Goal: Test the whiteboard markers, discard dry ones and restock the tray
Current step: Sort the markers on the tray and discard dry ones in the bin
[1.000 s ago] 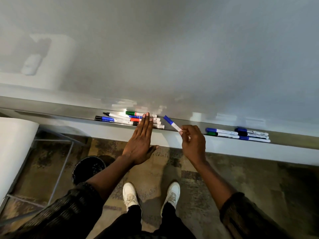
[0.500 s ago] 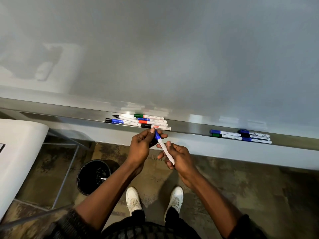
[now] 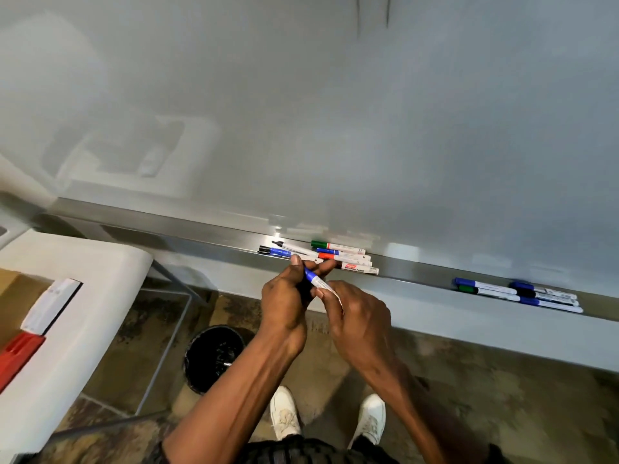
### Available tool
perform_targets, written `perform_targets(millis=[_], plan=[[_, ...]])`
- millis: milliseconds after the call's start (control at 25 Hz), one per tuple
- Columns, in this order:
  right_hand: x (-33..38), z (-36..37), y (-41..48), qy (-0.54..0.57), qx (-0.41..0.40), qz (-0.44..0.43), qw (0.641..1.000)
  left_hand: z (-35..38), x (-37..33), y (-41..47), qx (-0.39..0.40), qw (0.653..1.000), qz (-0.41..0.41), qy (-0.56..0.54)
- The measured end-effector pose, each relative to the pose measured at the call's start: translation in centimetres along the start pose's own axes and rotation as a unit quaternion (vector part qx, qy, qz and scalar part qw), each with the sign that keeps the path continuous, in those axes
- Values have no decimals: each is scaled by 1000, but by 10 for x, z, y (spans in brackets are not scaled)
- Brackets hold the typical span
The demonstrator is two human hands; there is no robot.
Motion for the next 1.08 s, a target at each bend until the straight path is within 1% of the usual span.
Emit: perform_targets(millis=[40,80,120,160,200,240,280,320,400,520,600,720,840,920,960,1000,1080], plan=[[10,-3,-1,-32,-26,-32,999,-15,-16,7,-25,999,16,-28],[13,-4,-5,-43,-44,-46,997,-35,-36,17,-57,996,39,-59],[13,-7,-11,-25,-46,-39,998,-57,-61,26,-83,991,67,-84],[10,-10,-17,23,-31,-12,999,-76,-87,32,-90,988,87,-94],[6,-12,-22,99,-5,33,994,-90,-109,35,-79,988,96,-92],[4,-12,-24,186,29,87,978,-97,-125,35,-65,990,95,-81],[5,-12,-23,259,59,136,954,-98,-131,34,-50,993,86,-66],[10,-12,-20,310,68,163,934,-93,-130,32,-32,995,76,-49],[25,-17,-11,369,48,175,912,-75,-120,25,-3,998,67,-19],[43,-28,6,428,4,162,889,-55,-109,11,-16,994,101,29],[51,-42,20,430,-20,146,891,-41,-116,2,-11,983,164,84],[64,-74,46,442,-105,110,884,-18,-144,-8,-9,952,263,160],[77,-109,68,451,-192,84,867,6,-175,-22,-12,905,365,220],[84,-132,79,457,-241,61,854,22,-189,-28,-15,860,435,265],[88,-144,84,456,-264,46,849,30,-193,-30,-21,830,475,292],[91,-156,89,453,-285,31,844,38,-198,-31,-32,787,525,323],[96,-182,101,449,-326,0,832,55,-204,-35,-48,679,618,393]])
Point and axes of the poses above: each hand's wrist, its own y-axis towards the middle knuckle, its own z-axis out of the palm, x = y × z, the point moved 3 cm from there along y, towards the middle knuckle
